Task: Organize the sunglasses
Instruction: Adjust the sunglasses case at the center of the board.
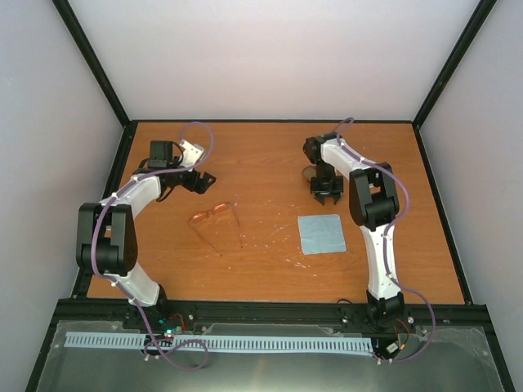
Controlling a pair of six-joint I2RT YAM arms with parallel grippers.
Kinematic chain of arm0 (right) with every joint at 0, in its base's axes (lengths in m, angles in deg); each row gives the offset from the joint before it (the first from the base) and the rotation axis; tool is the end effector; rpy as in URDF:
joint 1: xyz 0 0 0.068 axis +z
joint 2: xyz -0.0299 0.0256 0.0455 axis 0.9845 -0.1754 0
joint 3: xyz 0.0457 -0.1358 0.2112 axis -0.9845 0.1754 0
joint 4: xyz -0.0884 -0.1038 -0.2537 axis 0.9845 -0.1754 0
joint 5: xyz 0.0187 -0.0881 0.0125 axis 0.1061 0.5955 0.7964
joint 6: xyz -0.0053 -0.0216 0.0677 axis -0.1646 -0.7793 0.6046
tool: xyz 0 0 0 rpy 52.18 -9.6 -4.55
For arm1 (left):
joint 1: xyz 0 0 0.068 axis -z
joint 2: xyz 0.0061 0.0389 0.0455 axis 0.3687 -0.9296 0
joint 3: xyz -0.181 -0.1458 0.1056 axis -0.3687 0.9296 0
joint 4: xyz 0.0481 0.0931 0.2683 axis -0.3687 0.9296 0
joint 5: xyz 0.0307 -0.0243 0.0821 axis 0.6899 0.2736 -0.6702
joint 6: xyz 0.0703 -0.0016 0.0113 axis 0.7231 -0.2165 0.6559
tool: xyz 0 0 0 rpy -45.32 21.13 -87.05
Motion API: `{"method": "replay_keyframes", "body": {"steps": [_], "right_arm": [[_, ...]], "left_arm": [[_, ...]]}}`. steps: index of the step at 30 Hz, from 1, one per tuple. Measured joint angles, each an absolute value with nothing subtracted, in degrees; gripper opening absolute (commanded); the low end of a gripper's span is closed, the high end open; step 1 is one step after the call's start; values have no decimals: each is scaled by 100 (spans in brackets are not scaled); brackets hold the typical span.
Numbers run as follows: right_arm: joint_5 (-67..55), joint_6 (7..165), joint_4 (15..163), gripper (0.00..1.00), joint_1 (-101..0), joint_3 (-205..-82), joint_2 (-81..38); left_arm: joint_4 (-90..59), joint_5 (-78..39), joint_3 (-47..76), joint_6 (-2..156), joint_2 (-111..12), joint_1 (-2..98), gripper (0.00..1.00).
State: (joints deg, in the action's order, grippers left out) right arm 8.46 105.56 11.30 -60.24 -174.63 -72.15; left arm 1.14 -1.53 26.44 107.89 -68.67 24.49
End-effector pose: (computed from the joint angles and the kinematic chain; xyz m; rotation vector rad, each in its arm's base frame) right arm 0.4026 0.1362 0.1092 -0.1563 -2.9546 0.3034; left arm 0.3802 -0.0450 0.1616 0.6466 2.2499 -0.4159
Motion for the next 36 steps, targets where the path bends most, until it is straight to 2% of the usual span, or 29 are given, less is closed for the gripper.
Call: {"method": "replay_keyframes", "body": {"steps": [11,18,21,23,30,36], "right_arm": [[1108,10615,1501,39,-6564,-17712,-7228],[826,10559,1715,48,-6701,-18202,-7313],[573,10556,1735,61,-6769,-18283,-7326],[367,10524,1807,65,-6806,-18182,-7291],[-142,10296,2072,68,-6791,-17673,-7226],[-151,10309,2131,68,-6752,-17848,-7051]], "left_arm": [[114,-150,2644,10787,-6869,2449,96],[114,-153,2644,10789,-6869,2449,96],[114,-155,2644,10789,-6869,2449,96],[114,-153,2644,10789,-6869,2449,96],[88,-115,2644,10782,-6891,2449,96],[57,-113,2644,10782,-6891,2449,96]]}}
